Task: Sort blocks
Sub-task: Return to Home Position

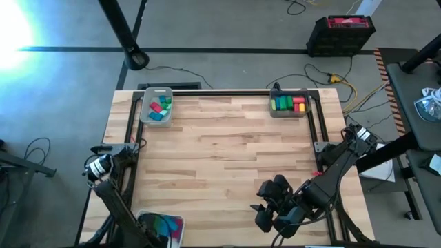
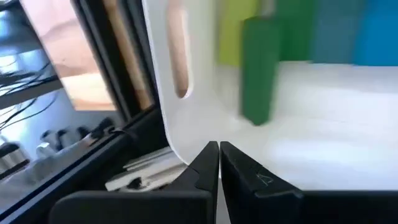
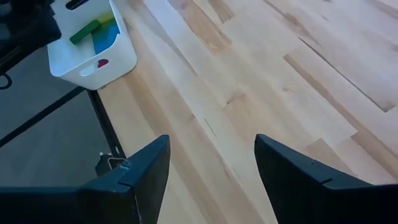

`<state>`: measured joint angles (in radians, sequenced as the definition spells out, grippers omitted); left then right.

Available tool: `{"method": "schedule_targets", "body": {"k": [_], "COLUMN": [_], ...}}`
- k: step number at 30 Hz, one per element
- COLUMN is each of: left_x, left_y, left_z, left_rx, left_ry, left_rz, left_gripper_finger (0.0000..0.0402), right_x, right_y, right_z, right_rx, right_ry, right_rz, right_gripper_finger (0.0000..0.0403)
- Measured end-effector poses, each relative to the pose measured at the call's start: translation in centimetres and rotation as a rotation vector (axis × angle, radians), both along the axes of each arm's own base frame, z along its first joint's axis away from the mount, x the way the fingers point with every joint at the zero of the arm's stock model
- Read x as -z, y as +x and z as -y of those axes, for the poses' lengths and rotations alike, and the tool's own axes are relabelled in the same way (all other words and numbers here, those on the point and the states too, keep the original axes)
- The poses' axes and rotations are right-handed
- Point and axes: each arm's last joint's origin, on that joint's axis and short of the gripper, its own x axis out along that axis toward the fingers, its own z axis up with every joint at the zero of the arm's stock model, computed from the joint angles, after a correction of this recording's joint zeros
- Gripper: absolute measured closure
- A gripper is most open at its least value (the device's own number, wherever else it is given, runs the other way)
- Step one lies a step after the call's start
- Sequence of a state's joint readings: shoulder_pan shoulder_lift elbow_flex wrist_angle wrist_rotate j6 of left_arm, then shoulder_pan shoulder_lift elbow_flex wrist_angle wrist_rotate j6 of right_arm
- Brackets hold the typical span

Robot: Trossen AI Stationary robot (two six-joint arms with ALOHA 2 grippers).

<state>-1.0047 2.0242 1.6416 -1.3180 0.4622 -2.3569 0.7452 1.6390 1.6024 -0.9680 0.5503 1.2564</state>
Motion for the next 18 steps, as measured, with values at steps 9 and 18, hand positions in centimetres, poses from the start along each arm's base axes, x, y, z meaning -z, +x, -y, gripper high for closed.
{"method": "schedule_targets", "body": {"k": [9,18], "left_x": [-4.4,-8.6], "left_y": [1.7,6.1], "left_z": [-0.4,-2.3], "left_rx": [0.139,0.396], "left_ry": [0.104,0.310], "left_rz": [0.339,0.812], "left_gripper_finger": [0.0402,0.0402], "right_x": [-0.1,-1.2], "right_y": [0.0,0.9], "right_z": [-0.1,-1.0], "right_rx": [-0.035,-0.252], "right_ry": [-0.022,-0.119], "right_rz": [0.004,0.108], "right_gripper_finger": [0.0156,0.0154]}}
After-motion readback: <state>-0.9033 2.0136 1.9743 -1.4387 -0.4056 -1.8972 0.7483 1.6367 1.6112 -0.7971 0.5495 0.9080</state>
